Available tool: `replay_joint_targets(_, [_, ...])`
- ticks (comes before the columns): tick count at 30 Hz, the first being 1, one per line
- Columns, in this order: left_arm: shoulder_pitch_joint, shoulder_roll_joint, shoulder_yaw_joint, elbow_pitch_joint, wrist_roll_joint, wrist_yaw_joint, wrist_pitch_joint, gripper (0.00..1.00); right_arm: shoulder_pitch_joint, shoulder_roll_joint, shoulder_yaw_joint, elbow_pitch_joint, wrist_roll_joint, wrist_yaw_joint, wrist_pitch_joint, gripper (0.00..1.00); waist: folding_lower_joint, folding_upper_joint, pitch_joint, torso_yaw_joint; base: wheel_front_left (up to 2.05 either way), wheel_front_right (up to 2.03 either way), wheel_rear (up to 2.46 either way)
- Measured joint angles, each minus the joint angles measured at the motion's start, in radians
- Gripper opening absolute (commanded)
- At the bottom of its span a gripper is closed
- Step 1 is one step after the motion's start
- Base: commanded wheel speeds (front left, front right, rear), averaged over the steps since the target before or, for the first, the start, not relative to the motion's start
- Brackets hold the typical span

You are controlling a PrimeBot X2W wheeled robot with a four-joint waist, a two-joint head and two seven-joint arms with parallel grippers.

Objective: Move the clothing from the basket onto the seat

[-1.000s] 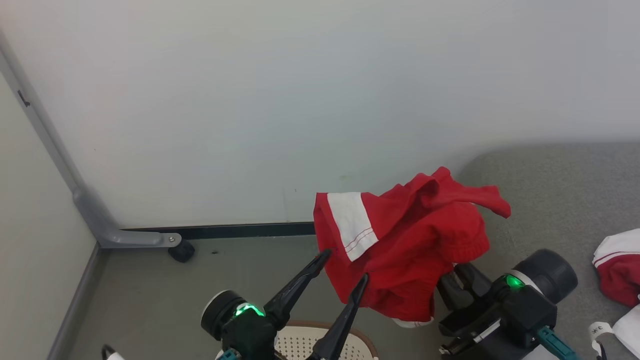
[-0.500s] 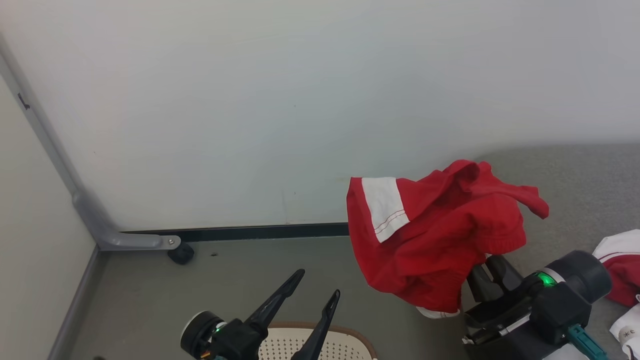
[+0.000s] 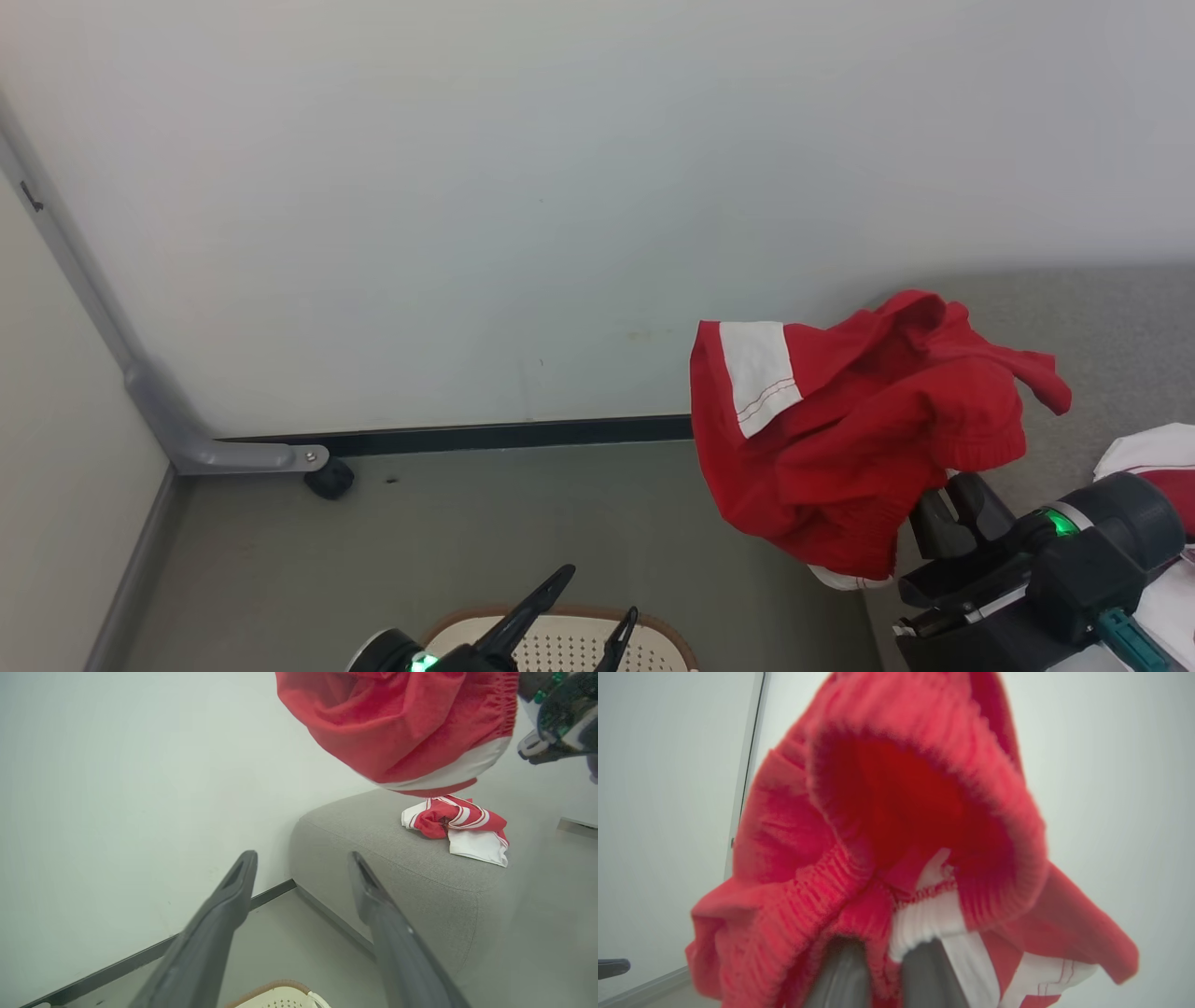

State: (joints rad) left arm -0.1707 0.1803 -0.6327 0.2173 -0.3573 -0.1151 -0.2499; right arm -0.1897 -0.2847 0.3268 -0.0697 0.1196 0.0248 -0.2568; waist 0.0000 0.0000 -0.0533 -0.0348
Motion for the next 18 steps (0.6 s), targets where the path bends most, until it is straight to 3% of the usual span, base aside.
replay_joint_targets(18, [0.06, 0.015, -0.038, 0.064, 0.016, -0.008, 0.0, 1.0, 0.056, 0.0, -0.06, -0.004, -0.006, -0.007, 0.0, 0.0, 0.0, 0.0, 0.0, -0.063, 0.0, 0.0, 0.0])
